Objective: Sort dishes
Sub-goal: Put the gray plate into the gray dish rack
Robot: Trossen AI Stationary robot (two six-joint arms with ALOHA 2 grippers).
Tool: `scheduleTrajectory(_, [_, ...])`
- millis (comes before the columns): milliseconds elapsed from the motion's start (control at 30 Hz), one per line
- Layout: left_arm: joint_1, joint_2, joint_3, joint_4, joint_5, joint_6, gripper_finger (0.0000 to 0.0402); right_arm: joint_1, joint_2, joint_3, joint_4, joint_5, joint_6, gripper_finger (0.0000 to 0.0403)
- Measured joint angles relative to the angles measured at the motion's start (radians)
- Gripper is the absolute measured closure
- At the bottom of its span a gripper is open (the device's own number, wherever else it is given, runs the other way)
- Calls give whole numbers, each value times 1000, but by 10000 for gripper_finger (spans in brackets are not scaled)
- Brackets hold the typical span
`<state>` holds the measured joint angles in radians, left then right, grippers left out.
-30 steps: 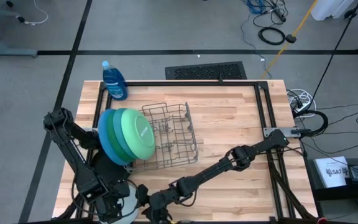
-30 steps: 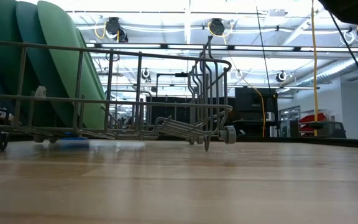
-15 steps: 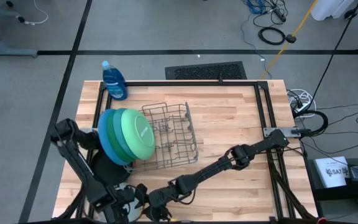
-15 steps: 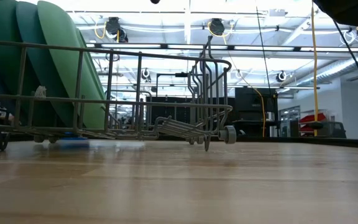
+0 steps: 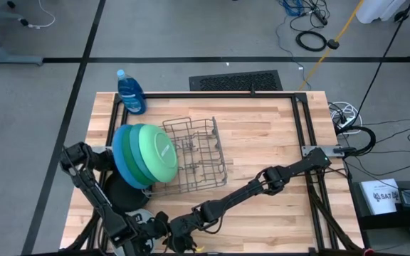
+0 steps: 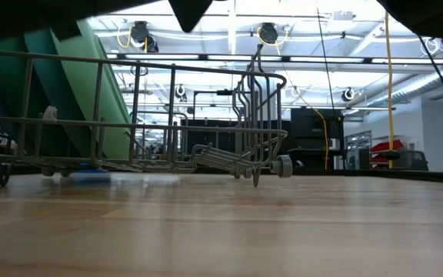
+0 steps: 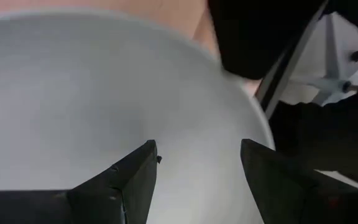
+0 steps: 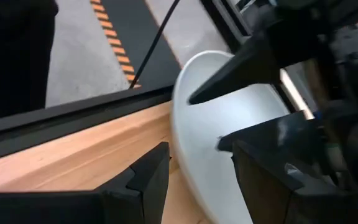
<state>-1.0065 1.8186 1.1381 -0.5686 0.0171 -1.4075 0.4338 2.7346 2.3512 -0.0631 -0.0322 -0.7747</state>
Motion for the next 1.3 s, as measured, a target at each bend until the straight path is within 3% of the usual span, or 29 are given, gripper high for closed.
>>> scheduleTrajectory(433, [-2, 0, 0, 76, -108, 35, 171, -11, -1, 0, 9, -25, -22, 234])
scheduleTrajectory(1000, [6, 53, 3, 91, -99, 27, 171, -16, 2, -2, -11, -22, -14, 234])
scheduleTrajectory(1300, [6, 67, 4, 96, -150, 34, 171, -16, 2, -2, -6, -15, -5, 234])
